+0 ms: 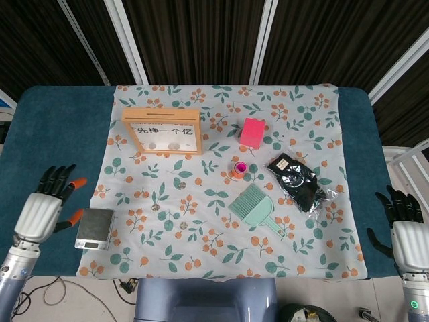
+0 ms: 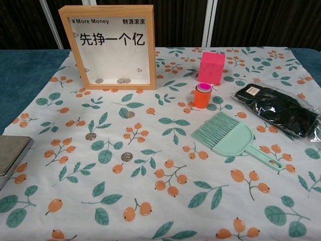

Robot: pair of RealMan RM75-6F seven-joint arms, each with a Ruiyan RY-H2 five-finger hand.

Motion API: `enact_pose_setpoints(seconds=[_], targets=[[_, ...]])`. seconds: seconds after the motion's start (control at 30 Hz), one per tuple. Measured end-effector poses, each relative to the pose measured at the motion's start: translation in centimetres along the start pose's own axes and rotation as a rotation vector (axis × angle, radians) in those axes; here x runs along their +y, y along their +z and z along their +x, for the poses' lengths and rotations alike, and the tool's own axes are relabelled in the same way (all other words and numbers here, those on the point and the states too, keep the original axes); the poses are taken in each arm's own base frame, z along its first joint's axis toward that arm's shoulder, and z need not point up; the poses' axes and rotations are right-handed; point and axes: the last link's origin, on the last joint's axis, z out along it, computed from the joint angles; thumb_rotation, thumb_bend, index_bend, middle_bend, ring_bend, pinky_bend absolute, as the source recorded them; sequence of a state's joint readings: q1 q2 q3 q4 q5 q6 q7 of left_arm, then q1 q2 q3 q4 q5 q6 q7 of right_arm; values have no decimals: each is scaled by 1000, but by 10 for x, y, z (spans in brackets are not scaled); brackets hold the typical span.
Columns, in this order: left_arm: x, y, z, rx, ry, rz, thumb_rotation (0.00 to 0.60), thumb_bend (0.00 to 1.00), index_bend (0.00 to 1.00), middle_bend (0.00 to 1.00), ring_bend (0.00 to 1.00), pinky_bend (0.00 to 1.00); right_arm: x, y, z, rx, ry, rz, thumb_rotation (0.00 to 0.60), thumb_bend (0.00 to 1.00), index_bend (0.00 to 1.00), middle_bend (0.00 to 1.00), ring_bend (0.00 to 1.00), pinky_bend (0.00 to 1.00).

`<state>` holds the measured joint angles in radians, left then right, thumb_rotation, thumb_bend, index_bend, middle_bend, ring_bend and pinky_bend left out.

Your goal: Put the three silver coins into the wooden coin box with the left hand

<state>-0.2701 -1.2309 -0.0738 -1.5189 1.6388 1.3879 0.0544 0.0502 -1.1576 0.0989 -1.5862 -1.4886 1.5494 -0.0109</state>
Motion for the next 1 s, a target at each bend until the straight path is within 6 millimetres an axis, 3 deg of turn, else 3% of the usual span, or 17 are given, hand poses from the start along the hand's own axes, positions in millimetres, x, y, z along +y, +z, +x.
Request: enact_pose_setpoints(seconds=[0.27, 0.73, 1.0], targets=[[32, 35, -32, -107, 5, -122, 600, 310, 310, 17, 0, 0, 1, -1, 1, 4, 5, -22, 600, 395, 149, 46, 21, 0], [73, 49, -95, -219, 4, -200, 600, 314, 365, 25, 0, 0, 3, 0, 2, 9, 12, -44, 600, 394, 149, 46, 22, 0], [82, 57, -114, -206, 36, -217, 600, 341, 374, 27, 0, 0, 4, 1, 3, 11, 16, -50, 600, 394, 149, 46, 22, 0]])
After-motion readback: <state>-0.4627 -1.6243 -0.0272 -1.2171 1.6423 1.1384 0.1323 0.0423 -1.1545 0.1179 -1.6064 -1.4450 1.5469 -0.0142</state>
